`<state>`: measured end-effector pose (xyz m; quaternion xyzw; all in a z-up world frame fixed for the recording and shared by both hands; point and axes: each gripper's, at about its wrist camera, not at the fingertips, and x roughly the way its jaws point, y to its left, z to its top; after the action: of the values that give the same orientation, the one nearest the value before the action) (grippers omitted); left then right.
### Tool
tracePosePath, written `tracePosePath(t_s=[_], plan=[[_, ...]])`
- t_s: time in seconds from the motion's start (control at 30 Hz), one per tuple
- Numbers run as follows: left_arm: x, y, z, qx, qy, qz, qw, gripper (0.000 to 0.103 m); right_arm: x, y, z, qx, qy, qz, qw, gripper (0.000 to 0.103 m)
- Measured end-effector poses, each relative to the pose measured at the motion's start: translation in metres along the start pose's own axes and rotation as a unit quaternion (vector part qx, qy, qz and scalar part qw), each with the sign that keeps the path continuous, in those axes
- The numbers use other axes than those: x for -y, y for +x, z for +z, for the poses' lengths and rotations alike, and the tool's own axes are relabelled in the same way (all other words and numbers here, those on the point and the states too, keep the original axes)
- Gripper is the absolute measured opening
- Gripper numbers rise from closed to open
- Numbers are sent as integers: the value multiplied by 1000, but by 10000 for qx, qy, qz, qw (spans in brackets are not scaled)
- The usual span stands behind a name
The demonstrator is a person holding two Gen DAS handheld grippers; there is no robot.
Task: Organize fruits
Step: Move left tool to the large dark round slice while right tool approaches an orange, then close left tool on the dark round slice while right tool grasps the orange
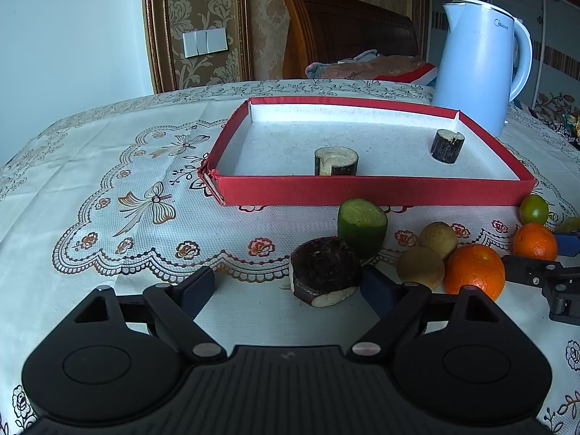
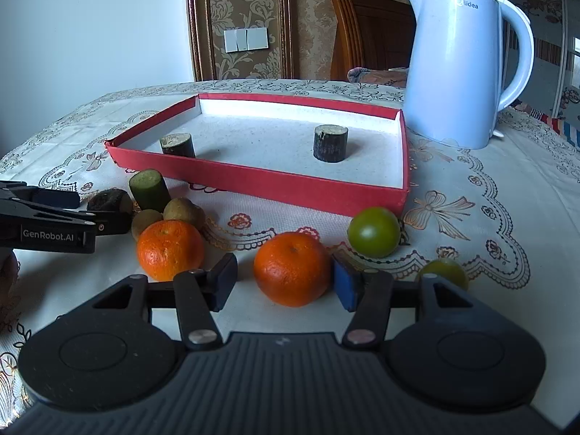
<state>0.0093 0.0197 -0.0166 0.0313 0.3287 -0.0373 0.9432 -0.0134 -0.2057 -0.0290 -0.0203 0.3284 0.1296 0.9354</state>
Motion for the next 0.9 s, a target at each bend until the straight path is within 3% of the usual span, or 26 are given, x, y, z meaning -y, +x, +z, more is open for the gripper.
tracePosePath(t_s=[0.5,0.63,0.87,0.9], plan=[[2,1,0,6,36,20,10000,87,0,0,0,3,4,-2,10000,54],[5,-3,0,74,142,-121,9998,68,0,0,-1,-2,-25,-23,10000,54],[12,-6,-1,150,338,-222,9991,50,0,0,-1,-2,-28,-25,10000,54],[13,-6,-1,168,354,-215,9990,41,0,0,-1,1,-26,-24,10000,54]])
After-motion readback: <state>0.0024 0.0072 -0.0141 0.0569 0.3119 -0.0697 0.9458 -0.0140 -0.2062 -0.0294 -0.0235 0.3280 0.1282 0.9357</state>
